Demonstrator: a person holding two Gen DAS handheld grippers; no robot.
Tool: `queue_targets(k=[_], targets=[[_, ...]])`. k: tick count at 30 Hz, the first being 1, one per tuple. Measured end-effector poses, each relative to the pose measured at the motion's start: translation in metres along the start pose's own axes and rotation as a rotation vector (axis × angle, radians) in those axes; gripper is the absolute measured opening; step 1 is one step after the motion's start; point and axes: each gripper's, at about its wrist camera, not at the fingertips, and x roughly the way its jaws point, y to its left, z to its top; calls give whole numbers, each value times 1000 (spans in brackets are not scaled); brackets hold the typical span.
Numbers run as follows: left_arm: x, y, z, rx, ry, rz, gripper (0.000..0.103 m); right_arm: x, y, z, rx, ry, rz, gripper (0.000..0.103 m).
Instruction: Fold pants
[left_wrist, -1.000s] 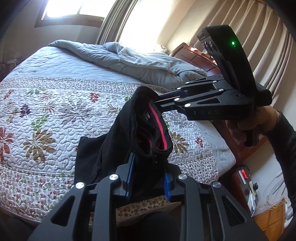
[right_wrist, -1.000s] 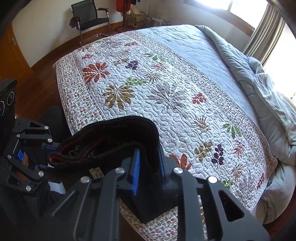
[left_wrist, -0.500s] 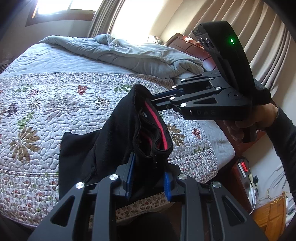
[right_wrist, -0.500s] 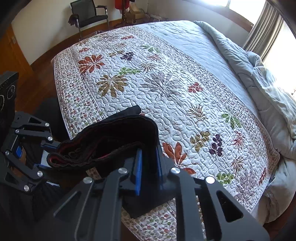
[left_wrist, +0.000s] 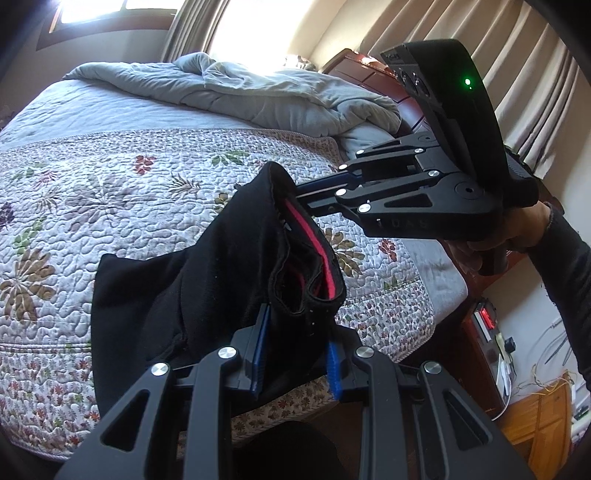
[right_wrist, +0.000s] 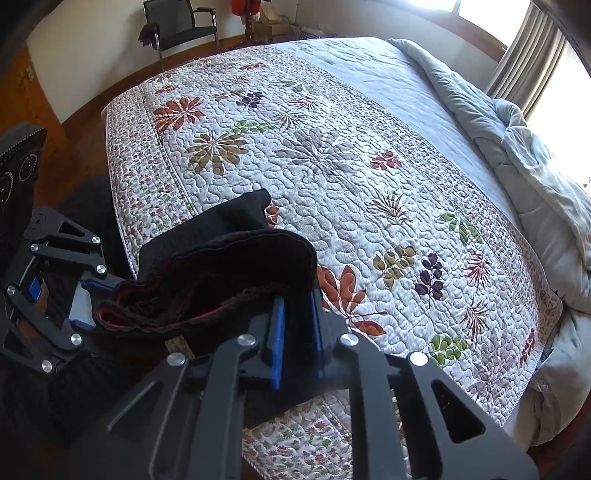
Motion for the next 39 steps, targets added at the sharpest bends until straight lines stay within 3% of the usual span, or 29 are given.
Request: queue_targets(k=[9, 13, 19, 21, 28, 31, 33, 34, 35, 38, 39], targets=[[35, -7, -5, 4, 56, -18, 26, 14, -15, -26, -10, -9, -4, 11], [54, -7, -8, -4, 95, -18, 26, 19, -23, -36, -4, -37, -3, 0], [92, -5, -25, -16, 176, -32, 26, 28, -47, -50, 86, -60, 36, 0], [103, -6, -31, -21, 201, -36, 26, 36, -53, -60, 145, -63, 61, 0], [121, -3, -41, -25, 231, -42, 26, 59, -77, -119, 557, -112, 245, 6], [125, -1, -42, -38, 226, -54, 26, 70, -80, -157, 737, -143, 309, 13], [130, 1, -43, -56, 227, -62, 26, 76, -80, -177, 844, -159, 360, 26], [130, 1, -43, -61, 224, -65, 26, 83, -80, -193, 952, -153, 418, 56], [130, 0, -44, -58, 219, -69, 26, 88, -80, -204, 1028, -154, 458, 75], [134, -4, -47, -26, 225, -56, 27, 98, -76, -230, 1218, -207, 639, 82], [142, -7, -50, 2, 266, -44, 31, 101, -76, -236, 1263, -219, 682, 84]])
